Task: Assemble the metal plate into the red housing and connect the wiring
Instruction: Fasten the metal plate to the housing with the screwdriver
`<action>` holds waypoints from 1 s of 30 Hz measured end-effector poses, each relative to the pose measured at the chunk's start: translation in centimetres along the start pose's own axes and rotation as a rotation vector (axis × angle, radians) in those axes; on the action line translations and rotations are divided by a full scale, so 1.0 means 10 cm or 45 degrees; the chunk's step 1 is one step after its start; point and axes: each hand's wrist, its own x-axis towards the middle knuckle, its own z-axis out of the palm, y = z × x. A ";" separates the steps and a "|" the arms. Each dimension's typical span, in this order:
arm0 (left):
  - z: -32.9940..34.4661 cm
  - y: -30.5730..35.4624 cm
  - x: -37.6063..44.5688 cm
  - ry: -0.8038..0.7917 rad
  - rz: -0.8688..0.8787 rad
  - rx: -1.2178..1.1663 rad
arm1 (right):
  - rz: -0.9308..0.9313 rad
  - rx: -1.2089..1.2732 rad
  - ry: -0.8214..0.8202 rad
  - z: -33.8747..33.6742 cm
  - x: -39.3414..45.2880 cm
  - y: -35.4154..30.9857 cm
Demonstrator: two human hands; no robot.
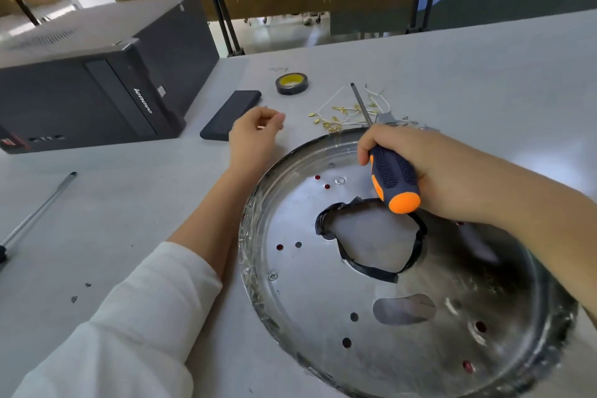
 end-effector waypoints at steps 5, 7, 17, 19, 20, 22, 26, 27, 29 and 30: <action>-0.51 0.49 -0.38 -0.063 0.038 -0.373 | -0.017 0.069 0.146 -0.03 -0.07 -0.13; -0.69 0.73 -0.59 -0.235 0.142 -0.360 | -0.028 0.240 0.218 -0.06 -0.06 -0.17; -0.49 1.00 -1.23 -0.557 0.130 -0.394 | -0.131 0.682 0.386 -0.23 -0.14 -0.46; -0.50 0.99 -1.25 -0.551 0.154 -0.386 | -0.128 0.692 0.435 -0.22 -0.16 -0.47; -0.50 0.99 -1.26 -0.553 0.164 -0.372 | -0.134 0.717 0.456 -0.21 -0.17 -0.47; -0.50 0.99 -1.28 -0.565 0.175 -0.346 | -0.148 0.769 0.478 -0.21 -0.18 -0.49; -0.49 0.96 -1.31 -0.569 0.160 -0.335 | -0.163 0.780 0.469 -0.19 -0.18 -0.52; -0.49 0.95 -1.31 -0.574 0.156 -0.342 | -0.156 0.773 0.467 -0.19 -0.18 -0.53; -0.49 0.95 -1.32 -0.595 0.154 -0.362 | -0.142 0.754 0.464 -0.18 -0.19 -0.54; -0.49 0.95 -1.33 -0.609 0.162 -0.368 | -0.138 0.749 0.460 -0.19 -0.19 -0.54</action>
